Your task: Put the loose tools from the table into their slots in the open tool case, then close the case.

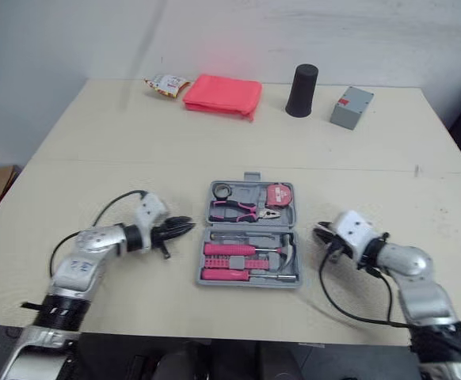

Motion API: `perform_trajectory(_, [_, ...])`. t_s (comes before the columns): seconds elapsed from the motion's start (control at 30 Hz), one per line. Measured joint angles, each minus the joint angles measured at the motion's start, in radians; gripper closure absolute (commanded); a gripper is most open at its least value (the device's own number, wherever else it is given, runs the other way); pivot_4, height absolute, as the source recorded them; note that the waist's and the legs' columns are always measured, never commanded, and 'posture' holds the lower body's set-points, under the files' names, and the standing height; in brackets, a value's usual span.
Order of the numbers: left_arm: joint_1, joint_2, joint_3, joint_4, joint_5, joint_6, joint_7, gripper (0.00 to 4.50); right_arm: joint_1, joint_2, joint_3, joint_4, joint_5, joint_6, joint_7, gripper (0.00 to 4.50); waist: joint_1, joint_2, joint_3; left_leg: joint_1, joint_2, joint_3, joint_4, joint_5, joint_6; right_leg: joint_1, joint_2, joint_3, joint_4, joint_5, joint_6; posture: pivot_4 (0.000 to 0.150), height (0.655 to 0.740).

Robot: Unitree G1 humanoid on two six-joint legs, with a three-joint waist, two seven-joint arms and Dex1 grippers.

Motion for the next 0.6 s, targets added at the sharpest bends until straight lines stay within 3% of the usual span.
perform_trajectory(0.03, [-0.020, 0.015, 0.021, -0.001, -0.016, 0.067, 0.006, 1.87, -0.008, -0.007, -0.052, -0.064, 0.075, 0.175, -0.030, 1.60, 0.000, 0.000, 0.001, 0.000, 0.000, 0.000, 0.000, 0.000, 0.000, -0.001, 0.000, 0.000, 0.001, 0.000, -0.001, 0.150, 0.7400])
perform_trajectory(0.13, [-0.100, 0.017, 0.026, -0.026, -0.047, 0.221, 0.027, 0.88, -0.081, -0.043, -0.086, -0.171, 0.206, 0.542, -0.080, 0.45, 0.004, -0.002, 0.003, -0.001, 0.000, -0.001, 0.000, 0.000, 0.000, -0.002, -0.001, -0.001, 0.001, 0.001, -0.002, 0.150, 0.7400])
perform_trajectory(0.2, [-0.169, 0.019, 0.022, -0.048, -0.063, 0.324, 0.039, 0.01, -0.156, -0.064, -0.088, -0.227, 0.274, 0.765, -0.109, 0.38, 0.006, -0.004, 0.003, -0.002, 0.000, -0.002, 0.000, 0.000, 0.000, -0.002, -0.001, -0.002, 0.001, 0.002, -0.002, 0.150, 0.7400])
perform_trajectory(0.27, [-0.282, 0.007, 0.012, -0.056, -0.093, 0.515, 0.063, 0.01, -0.297, -0.056, -0.082, -0.254, 0.349, 1.050, -0.162, 0.38, 0.006, -0.004, 0.004, -0.004, 0.000, -0.001, -0.001, 0.000, 0.000, -0.005, -0.001, -0.002, 0.001, 0.002, -0.002, 0.150, 0.7400])
perform_trajectory(0.4, [-0.383, -0.029, -0.059, -0.071, -0.093, 0.739, 0.136, 0.01, -0.510, 0.056, -0.081, -0.238, 0.374, 1.367, -0.281, 0.38, 0.002, -0.004, 0.003, -0.019, 0.000, 0.001, 0.001, 0.004, -0.003, -0.023, 0.001, 0.000, 0.005, 0.001, -0.002, 0.150, 0.7400])
perform_trajectory(0.5, [-0.449, -0.112, -0.074, -0.068, -0.094, 0.840, 0.199, 0.01, -0.612, 0.118, -0.025, -0.198, 0.384, 1.439, -0.368, 0.38, 0.006, -0.004, 0.003, -0.034, 0.001, 0.001, 0.004, 0.008, -0.004, -0.039, 0.002, 0.000, 0.011, 0.001, -0.002, 0.150, 0.7400])
perform_trajectory(0.6, [-0.480, -0.136, -0.073, -0.064, -0.089, 0.894, 0.250, 0.01, -0.652, 0.157, -0.001, -0.137, 0.385, 1.451, -0.448, 0.38, 0.006, -0.004, 0.003, -0.034, 0.001, 0.001, 0.005, 0.008, -0.005, -0.040, 0.002, 0.000, 0.011, 0.001, -0.003, 0.150, 0.7400])
